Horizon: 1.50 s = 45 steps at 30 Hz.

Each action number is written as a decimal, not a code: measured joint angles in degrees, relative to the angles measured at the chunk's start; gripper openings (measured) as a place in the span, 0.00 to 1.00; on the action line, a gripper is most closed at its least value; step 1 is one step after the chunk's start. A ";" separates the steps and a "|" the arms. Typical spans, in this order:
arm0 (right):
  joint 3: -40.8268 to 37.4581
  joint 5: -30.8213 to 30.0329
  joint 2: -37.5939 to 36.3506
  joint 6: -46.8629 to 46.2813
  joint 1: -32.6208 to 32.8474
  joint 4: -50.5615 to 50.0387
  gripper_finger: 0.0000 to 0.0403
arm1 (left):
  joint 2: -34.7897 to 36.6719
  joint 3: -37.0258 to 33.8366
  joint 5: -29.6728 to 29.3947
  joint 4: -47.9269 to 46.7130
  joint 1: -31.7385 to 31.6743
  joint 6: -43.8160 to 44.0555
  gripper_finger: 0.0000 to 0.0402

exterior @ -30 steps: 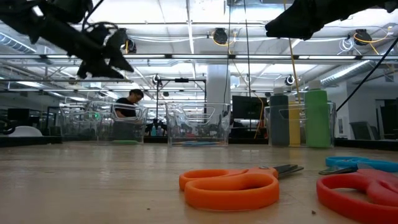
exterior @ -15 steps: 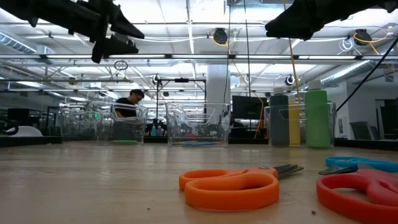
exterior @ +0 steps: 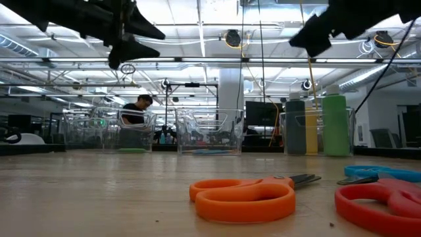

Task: Pick & Place Paint Supplies
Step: Put the blue scissors into the left transparent bin

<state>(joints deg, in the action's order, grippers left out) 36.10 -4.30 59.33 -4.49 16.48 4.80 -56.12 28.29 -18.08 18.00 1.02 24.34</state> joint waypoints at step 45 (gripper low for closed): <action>0.00 -15.01 28.05 -2.57 2.17 4.41 0.49 | -12.17 0.00 0.00 9.68 -1.62 5.57 0.60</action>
<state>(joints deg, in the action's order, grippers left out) 36.10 -19.30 87.37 -7.07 18.65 9.21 -68.29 28.29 -18.09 27.68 -0.60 29.91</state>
